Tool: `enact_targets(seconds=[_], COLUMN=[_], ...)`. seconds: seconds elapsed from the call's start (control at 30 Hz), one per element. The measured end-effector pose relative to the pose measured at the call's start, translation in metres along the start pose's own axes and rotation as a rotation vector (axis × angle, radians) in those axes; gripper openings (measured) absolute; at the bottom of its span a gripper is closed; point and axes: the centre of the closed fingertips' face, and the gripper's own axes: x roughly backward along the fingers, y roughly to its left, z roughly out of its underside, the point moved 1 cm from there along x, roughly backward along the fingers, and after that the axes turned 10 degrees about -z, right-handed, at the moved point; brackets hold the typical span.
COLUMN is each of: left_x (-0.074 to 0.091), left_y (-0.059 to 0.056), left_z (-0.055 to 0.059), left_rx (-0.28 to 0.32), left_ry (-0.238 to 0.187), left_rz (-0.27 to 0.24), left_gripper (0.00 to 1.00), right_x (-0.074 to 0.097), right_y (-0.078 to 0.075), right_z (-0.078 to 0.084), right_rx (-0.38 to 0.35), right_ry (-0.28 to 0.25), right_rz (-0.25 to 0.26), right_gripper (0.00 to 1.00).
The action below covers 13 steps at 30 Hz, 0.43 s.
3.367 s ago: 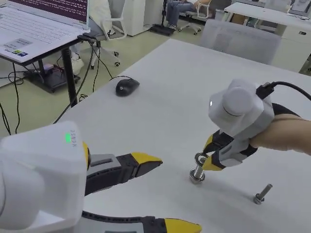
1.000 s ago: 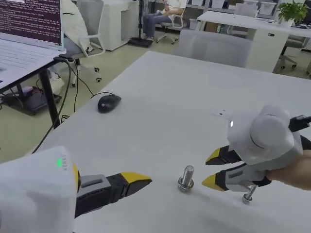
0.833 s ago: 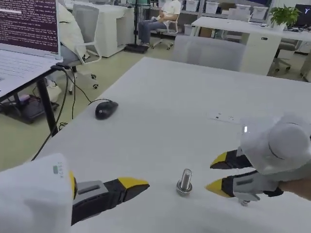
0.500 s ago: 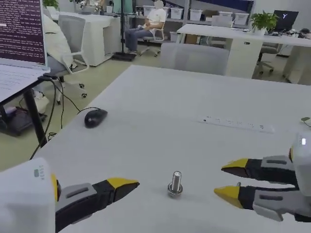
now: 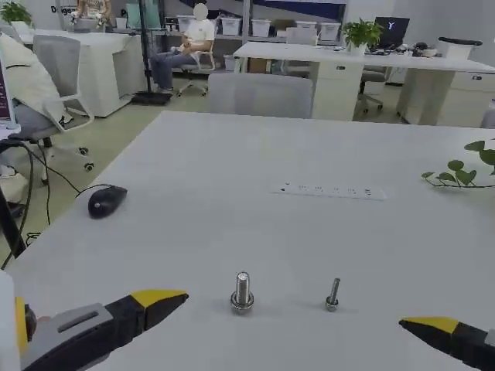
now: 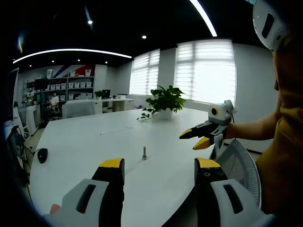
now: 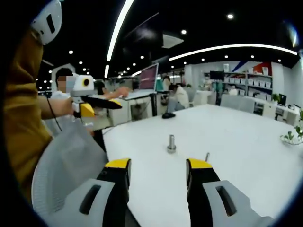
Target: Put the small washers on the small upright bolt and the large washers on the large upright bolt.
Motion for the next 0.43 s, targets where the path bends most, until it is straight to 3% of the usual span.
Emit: enact_targets(seconds=[0.2,0.43], left_x=[0.006,0.006], left_y=[-0.003,-0.005], left_z=[0.0,-0.011], left_rx=[0.002,-0.032], left_ry=[-0.003,-0.019], left_rz=[0.005,0.016], left_gripper=[0.6,0.6], right_x=[0.013,0.015], right_y=[0.006,0.008], right_z=[0.003,-0.021], right_rx=[0.006,0.07], right_ry=[-0.024,-0.067], right_rz=[0.048,0.08], right_gripper=[0.49,0.49])
